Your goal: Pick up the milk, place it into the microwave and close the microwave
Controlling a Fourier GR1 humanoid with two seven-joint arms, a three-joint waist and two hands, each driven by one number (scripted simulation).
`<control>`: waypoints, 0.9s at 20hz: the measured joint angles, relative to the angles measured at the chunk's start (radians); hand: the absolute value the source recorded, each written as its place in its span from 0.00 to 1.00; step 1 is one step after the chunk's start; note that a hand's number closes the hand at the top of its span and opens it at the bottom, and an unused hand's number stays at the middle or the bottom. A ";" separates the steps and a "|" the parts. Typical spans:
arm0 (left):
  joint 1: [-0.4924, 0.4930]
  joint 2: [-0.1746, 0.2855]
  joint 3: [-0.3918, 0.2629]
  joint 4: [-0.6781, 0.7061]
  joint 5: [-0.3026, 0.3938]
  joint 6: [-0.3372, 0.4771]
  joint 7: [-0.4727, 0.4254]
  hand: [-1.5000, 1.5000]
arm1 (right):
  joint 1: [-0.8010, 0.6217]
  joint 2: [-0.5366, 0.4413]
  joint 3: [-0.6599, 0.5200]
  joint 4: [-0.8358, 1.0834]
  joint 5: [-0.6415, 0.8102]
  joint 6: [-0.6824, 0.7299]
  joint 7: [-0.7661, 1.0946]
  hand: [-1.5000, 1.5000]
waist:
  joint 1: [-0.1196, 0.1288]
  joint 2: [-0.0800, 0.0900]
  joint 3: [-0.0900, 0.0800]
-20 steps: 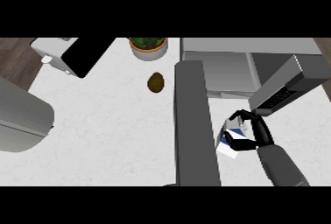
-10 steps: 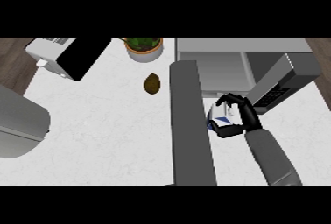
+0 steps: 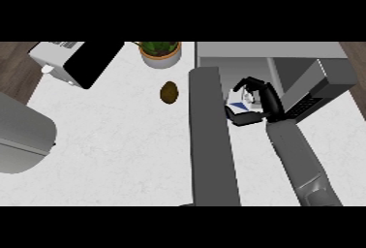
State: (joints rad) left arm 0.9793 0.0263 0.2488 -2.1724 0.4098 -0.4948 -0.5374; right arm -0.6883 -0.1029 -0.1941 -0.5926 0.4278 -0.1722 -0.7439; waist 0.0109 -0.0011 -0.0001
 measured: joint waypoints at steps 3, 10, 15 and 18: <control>-0.036 -0.006 -0.002 0.015 -0.014 0.009 0.018 0.00 | -0.073 -0.018 -0.009 0.067 0.006 -0.002 0.032 1.00 | 0.009 0.004 0.000; -0.082 0.019 0.025 0.063 -0.002 -0.025 0.027 0.00 | -0.215 -0.063 -0.047 0.234 0.039 -0.131 0.077 1.00 | 0.042 0.019 0.001; -0.147 0.029 0.021 0.094 -0.011 -0.015 0.046 0.00 | -0.281 -0.073 -0.080 0.318 0.047 -0.258 0.144 1.00 | 0.062 0.033 0.002; -0.181 0.039 0.021 0.117 -0.019 -0.012 0.055 0.00 | -0.298 -0.079 -0.113 0.344 0.031 -0.327 0.159 0.00 | 0.073 0.040 0.003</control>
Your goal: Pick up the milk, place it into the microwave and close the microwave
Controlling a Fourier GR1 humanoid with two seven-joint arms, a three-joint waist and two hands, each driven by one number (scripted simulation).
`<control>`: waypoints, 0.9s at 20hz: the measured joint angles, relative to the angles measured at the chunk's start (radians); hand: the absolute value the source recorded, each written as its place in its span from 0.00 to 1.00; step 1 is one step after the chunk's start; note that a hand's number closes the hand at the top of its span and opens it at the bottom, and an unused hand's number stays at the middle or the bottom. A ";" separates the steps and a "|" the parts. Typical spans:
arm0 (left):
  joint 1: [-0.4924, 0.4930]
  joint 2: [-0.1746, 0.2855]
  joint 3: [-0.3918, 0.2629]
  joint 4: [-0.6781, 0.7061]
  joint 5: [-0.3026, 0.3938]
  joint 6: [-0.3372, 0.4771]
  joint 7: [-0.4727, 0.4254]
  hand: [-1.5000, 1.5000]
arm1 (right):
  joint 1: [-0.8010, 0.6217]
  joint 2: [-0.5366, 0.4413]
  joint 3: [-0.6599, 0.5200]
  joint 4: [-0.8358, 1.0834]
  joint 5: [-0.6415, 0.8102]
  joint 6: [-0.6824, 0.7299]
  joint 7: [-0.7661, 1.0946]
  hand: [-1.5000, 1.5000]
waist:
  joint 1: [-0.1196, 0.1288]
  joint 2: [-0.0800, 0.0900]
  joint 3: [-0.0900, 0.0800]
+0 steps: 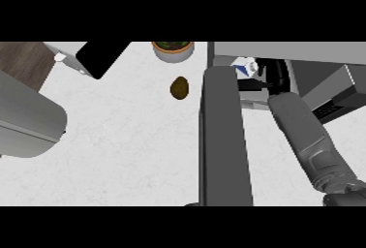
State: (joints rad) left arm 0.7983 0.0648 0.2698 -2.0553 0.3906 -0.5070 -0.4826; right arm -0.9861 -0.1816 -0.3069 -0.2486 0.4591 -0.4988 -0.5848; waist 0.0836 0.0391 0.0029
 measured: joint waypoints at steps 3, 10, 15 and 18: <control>-0.028 0.014 0.011 0.016 0.001 0.002 0.006 0.00 | -0.006 -0.007 -0.025 0.016 -0.013 -0.048 -0.014 0.00 | 0.012 0.006 0.001; -0.078 0.022 -0.003 0.030 -0.042 0.005 0.008 0.00 | -0.030 -0.033 -0.007 0.076 0.030 -0.116 -0.017 0.00 | 0.037 0.016 0.001; -0.107 0.033 -0.017 0.034 -0.061 -0.001 0.019 0.00 | -0.037 -0.020 -0.016 0.102 0.022 -0.075 -0.040 0.00 | 0.037 0.016 0.002; -0.120 0.031 -0.031 0.026 -0.072 0.000 0.027 0.00 | -0.038 -0.027 -0.026 0.109 0.011 -0.020 -0.067 0.00 | 0.033 0.015 0.003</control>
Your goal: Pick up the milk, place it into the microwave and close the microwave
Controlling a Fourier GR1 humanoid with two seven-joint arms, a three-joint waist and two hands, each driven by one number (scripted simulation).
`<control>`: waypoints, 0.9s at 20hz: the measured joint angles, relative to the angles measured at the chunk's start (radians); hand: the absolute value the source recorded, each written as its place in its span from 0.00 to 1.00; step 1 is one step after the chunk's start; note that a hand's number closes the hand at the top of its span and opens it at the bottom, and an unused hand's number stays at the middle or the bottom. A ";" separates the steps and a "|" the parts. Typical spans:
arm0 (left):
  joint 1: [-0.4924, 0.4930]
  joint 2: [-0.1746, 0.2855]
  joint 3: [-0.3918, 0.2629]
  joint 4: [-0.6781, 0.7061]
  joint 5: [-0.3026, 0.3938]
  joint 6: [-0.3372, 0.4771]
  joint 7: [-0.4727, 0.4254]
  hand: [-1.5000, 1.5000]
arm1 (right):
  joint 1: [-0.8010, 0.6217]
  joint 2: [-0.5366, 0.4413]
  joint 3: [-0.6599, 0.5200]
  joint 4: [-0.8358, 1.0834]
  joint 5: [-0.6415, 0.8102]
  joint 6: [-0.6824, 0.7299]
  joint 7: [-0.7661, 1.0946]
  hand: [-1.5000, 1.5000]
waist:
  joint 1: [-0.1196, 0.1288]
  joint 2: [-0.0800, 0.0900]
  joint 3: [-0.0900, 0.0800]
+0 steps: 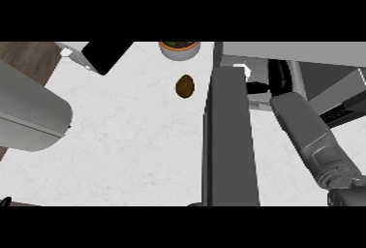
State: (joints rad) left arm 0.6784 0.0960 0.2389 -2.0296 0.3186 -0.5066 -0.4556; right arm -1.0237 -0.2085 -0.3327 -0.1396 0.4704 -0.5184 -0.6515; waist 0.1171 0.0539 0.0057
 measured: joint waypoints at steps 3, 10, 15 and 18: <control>-0.011 -0.014 -0.026 0.001 -0.019 0.004 0.007 0.00 | 0.003 0.005 -0.018 0.001 -0.021 0.059 -0.037 0.00 | -0.010 -0.005 0.000; 0.004 -0.043 -0.086 -0.025 -0.053 -0.006 0.020 0.00 | 0.040 0.014 -0.064 -0.001 -0.075 0.179 -0.132 0.00 | -0.034 -0.019 -0.001; 0.018 -0.067 -0.138 -0.073 -0.098 -0.002 0.041 0.00 | 0.078 0.028 -0.084 -0.004 -0.105 0.265 -0.190 0.00 | -0.057 -0.031 -0.002; 0.024 -0.077 -0.167 -0.080 -0.130 -0.009 0.040 0.00 | 0.116 0.044 -0.083 -0.010 -0.114 0.304 -0.224 0.00 | -0.072 -0.038 -0.003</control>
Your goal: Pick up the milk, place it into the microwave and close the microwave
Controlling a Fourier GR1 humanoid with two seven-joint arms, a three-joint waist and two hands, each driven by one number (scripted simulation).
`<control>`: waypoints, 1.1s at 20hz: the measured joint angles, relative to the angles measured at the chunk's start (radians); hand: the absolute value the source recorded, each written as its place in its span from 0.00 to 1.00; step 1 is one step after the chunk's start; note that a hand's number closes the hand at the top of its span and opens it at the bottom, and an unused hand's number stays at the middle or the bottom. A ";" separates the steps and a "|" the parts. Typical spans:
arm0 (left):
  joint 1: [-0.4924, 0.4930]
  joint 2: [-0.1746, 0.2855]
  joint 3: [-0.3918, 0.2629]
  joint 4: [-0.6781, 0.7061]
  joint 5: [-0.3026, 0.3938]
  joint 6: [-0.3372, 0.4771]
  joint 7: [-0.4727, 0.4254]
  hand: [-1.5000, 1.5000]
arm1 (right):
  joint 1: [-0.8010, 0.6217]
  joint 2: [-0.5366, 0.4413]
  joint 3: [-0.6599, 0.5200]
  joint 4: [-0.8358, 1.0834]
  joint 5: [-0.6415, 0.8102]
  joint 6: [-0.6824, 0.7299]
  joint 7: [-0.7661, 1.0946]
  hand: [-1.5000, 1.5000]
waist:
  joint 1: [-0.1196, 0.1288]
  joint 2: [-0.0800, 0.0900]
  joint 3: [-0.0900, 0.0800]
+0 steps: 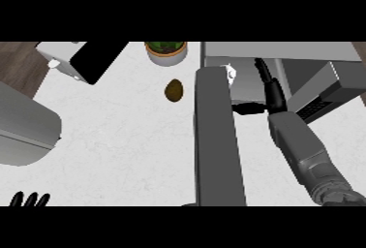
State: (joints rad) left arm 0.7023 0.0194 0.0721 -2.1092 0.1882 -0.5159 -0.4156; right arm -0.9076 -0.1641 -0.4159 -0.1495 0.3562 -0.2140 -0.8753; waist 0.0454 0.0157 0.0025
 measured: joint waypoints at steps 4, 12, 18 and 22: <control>-0.018 -0.012 -0.072 -0.019 -0.051 0.037 0.034 0.00 | 0.040 0.005 0.004 -0.023 -0.016 0.067 -0.018 0.00 | -0.020 -0.008 -0.001; -0.077 -0.018 -0.170 -0.006 -0.130 0.076 0.078 0.00 | 0.213 0.052 0.043 -0.138 -0.045 0.158 -0.058 0.00 | -0.055 -0.022 -0.003; -0.166 -0.019 -0.258 0.041 -0.182 0.107 0.159 1.00 | 0.364 0.085 0.082 -0.280 -0.072 0.249 -0.062 0.00 | -0.079 -0.027 -0.004; -0.244 -0.018 -0.306 0.077 -0.241 0.135 0.212 1.00 | 0.488 0.092 0.112 -0.422 -0.092 0.306 -0.059 0.00 | -0.091 -0.029 -0.005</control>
State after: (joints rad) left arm 0.4581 0.0016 -0.2336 -2.0326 -0.0526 -0.3812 -0.2039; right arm -0.4195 -0.0719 -0.3039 -0.5710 0.2639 0.0915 -0.9346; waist -0.0453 -0.0137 -0.0023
